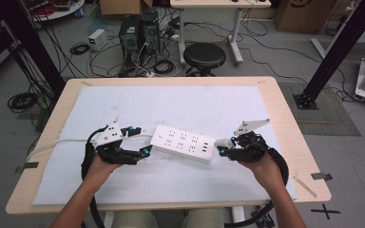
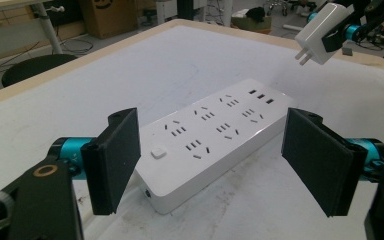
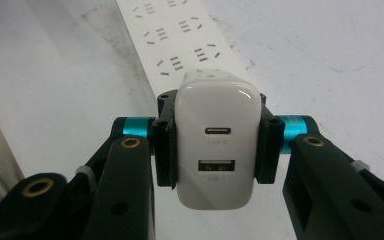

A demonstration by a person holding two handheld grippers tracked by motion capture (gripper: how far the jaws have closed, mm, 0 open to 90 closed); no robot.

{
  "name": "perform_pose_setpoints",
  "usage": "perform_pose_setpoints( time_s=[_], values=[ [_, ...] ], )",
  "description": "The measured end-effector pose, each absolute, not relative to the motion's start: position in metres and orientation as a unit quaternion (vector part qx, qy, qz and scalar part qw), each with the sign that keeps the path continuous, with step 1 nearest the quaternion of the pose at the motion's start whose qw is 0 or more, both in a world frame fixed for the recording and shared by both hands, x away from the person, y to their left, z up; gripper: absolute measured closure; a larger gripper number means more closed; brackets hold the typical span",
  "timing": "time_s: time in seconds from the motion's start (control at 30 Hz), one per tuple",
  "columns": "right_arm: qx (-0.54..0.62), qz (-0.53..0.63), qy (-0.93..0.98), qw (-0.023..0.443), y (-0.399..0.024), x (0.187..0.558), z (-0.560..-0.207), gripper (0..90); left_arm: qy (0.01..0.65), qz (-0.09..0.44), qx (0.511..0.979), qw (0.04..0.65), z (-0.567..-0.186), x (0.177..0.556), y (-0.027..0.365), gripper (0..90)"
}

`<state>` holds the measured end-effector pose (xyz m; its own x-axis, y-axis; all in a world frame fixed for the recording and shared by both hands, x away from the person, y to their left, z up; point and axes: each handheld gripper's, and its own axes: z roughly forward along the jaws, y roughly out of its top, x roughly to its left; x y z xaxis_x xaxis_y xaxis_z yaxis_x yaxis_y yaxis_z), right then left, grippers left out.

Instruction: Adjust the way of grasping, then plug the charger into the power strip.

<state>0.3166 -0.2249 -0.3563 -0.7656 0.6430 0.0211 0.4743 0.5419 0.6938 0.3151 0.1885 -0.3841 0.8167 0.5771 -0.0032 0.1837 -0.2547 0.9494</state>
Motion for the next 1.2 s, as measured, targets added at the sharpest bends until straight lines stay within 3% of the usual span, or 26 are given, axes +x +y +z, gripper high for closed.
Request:
perform_pose_setpoints(
  time_s=[0.57, 1.2],
  values=[
    [0.32, 0.296, 0.888, 0.144, -0.246, 0.322, -0.344, 63.0, 0.277, 0.2, 0.755, 0.56, -0.378, 0.309, 0.213, 23.2],
    [0.334, 0.285, 0.887, 0.143, -0.261, 0.331, -0.332, 63.0, 0.296, 0.222, 0.745, 0.554, -0.382, 0.303, 0.228, 23.2]
  ],
)
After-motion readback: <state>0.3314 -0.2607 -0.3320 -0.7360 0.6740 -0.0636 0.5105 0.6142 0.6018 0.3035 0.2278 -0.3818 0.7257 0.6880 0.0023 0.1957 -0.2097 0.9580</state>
